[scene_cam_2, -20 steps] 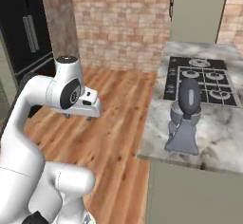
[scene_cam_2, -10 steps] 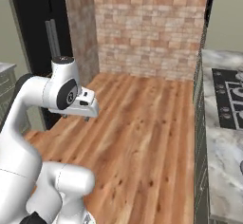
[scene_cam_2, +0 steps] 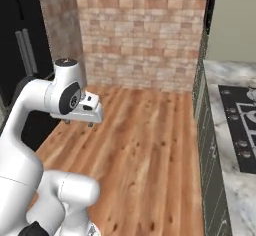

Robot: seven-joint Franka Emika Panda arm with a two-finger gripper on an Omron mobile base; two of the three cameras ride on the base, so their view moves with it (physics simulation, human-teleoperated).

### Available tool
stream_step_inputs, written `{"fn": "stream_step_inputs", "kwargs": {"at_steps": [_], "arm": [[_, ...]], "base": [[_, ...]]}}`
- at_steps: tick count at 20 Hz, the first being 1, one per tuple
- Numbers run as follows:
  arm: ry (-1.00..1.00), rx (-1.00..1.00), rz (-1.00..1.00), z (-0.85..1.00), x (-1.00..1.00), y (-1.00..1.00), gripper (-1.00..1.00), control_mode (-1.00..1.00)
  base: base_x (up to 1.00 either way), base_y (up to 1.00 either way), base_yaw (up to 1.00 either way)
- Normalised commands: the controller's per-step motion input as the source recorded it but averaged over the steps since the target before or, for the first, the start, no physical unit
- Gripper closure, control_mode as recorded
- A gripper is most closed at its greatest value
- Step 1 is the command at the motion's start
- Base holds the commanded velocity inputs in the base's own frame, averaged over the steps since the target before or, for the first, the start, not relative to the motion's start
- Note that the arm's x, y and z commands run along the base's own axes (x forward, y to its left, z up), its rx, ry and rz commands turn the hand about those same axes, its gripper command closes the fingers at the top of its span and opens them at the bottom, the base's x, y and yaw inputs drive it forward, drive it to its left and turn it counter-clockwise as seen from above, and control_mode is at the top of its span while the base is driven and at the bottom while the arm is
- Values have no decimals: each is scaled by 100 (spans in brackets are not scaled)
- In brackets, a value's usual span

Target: Navigate to the microwave.

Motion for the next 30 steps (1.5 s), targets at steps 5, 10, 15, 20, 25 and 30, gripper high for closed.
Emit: {"fn": "stream_step_inputs", "kwargs": {"at_steps": [5, 10, 15, 20, 25, 30], "arm": [[0, 0, 0, 0, 0, 0, -100, 100], [0, 0, 0, 0, 0, 0, -100, 100], [0, 0, 0, 0, 0, 0, -100, 100], [0, 0, 0, 0, 0, 0, -100, 100], [0, 0, 0, 0, 0, 0, -100, 100], [0, 0, 0, 0, 0, 0, -100, 100]], "base": [[100, 9, -26], [100, 5, -26], [100, 9, -30], [100, 16, -33], [100, 24, -32], [99, 28, -33]]}}
